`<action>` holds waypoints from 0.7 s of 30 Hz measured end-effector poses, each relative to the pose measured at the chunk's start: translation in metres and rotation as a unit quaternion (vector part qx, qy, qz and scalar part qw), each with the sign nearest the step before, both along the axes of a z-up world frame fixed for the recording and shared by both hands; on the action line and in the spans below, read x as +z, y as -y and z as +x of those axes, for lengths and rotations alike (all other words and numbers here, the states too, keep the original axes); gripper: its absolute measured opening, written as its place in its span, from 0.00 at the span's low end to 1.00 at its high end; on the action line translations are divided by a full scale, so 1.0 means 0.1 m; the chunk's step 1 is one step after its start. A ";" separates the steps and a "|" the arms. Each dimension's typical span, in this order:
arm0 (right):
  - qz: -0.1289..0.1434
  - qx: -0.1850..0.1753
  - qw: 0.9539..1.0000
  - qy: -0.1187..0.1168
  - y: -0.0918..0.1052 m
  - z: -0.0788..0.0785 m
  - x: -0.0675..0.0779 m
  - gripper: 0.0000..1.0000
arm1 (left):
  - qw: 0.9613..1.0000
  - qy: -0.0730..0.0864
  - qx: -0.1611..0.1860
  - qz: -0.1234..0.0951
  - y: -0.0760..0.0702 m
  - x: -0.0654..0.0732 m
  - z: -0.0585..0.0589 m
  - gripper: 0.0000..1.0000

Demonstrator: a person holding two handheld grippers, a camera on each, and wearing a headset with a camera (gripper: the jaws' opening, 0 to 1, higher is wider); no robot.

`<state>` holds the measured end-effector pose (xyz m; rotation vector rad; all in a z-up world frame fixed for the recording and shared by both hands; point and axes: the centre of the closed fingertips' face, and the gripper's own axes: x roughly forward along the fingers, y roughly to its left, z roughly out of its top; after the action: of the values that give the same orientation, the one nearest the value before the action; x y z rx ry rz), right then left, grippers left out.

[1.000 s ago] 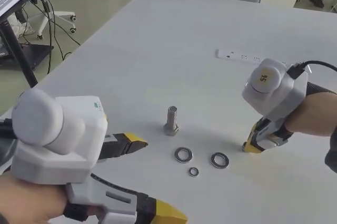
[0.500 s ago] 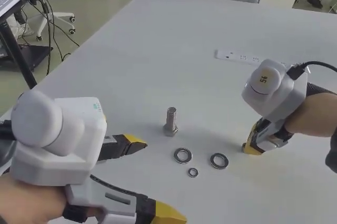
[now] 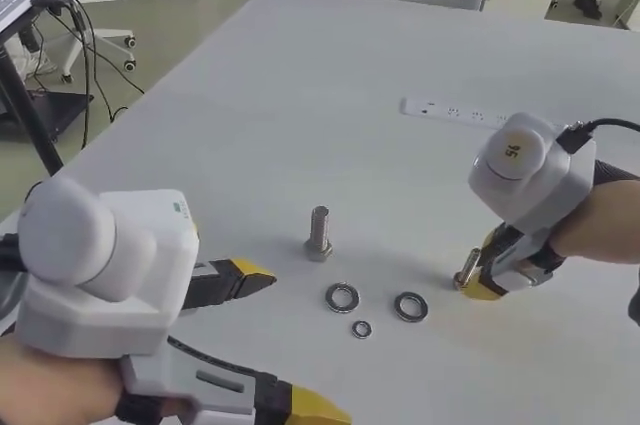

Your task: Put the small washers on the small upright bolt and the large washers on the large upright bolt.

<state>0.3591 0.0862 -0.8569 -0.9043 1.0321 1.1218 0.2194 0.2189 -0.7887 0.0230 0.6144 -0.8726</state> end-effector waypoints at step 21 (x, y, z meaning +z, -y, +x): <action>-0.005 -0.014 1.000 0.008 0.24 -0.17 0.05 0.28 | 1.000 0.004 -0.002 0.001 0.01 0.01 0.00 0.86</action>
<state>0.3421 0.0620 -0.8516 -0.9028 1.0342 1.0861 0.2196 0.2175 -0.7872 0.0296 0.6071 -0.8751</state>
